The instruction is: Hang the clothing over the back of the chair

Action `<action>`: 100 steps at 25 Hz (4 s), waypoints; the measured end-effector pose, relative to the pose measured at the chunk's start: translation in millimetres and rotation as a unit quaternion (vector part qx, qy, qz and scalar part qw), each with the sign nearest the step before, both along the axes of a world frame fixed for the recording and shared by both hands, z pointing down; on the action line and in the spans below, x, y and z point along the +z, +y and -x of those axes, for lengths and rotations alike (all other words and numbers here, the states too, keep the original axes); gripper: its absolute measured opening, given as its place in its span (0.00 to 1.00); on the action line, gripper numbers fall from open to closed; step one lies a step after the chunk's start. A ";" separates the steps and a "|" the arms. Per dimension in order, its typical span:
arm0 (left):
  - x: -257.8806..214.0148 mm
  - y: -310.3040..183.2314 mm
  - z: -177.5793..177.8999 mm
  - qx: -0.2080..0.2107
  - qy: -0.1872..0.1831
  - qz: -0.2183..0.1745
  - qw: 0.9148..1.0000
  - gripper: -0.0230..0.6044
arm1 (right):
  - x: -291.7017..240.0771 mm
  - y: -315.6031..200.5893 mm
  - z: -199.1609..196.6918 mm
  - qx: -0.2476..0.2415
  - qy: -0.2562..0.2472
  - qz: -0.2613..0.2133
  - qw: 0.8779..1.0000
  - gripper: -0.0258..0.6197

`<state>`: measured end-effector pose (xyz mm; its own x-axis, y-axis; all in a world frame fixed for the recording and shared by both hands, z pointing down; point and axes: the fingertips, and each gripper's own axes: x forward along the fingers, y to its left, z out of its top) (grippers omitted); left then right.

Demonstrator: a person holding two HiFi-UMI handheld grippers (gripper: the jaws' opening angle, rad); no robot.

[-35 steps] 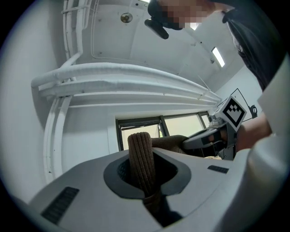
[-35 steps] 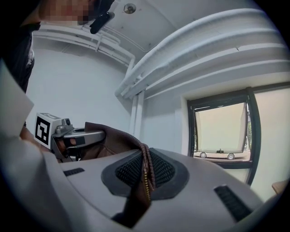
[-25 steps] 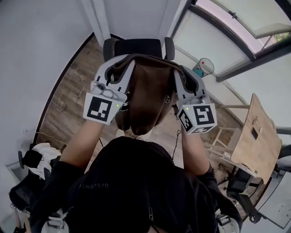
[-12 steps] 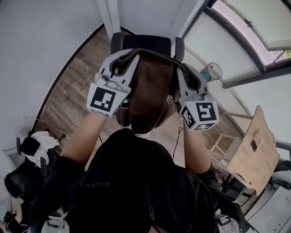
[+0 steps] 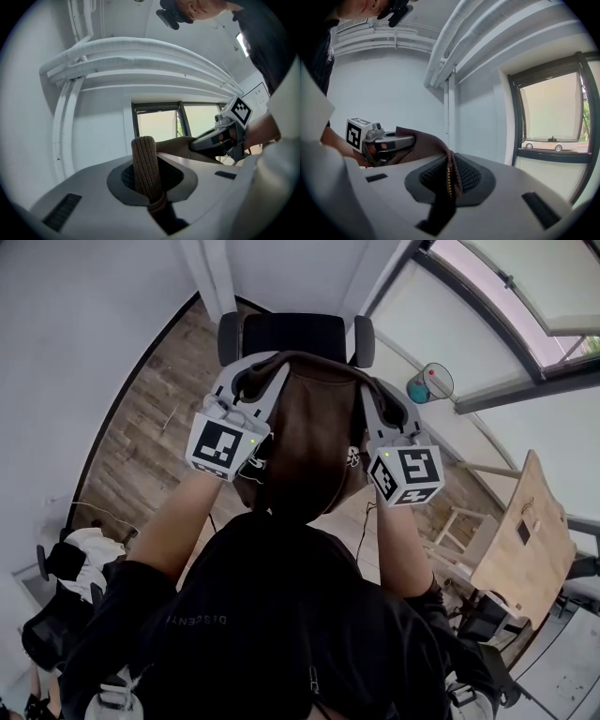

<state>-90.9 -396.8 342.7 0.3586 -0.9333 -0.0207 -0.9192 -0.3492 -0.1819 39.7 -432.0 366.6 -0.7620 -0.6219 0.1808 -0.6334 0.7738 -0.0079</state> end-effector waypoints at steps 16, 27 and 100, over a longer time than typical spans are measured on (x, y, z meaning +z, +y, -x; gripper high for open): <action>60.7 -41.3 5.7 0.035 0.015 0.072 0.997 0.11 | 54.7 -32.7 5.0 0.014 0.030 0.057 0.998 0.12; 91.7 -49.5 9.1 0.038 0.020 0.106 0.993 0.11 | 85.4 -42.3 10.0 0.019 0.044 0.088 0.995 0.13; 21.1 26.5 -42.7 0.023 0.033 0.073 0.997 0.26 | 9.1 47.3 -3.0 -0.066 -0.036 0.042 0.996 0.27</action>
<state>-48.2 -370.3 363.8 0.4042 -0.9102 0.0898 -0.9095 -0.4104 -0.0662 42.7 -384.7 375.8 -0.8487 -0.5011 0.1690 -0.5221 0.8447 -0.1177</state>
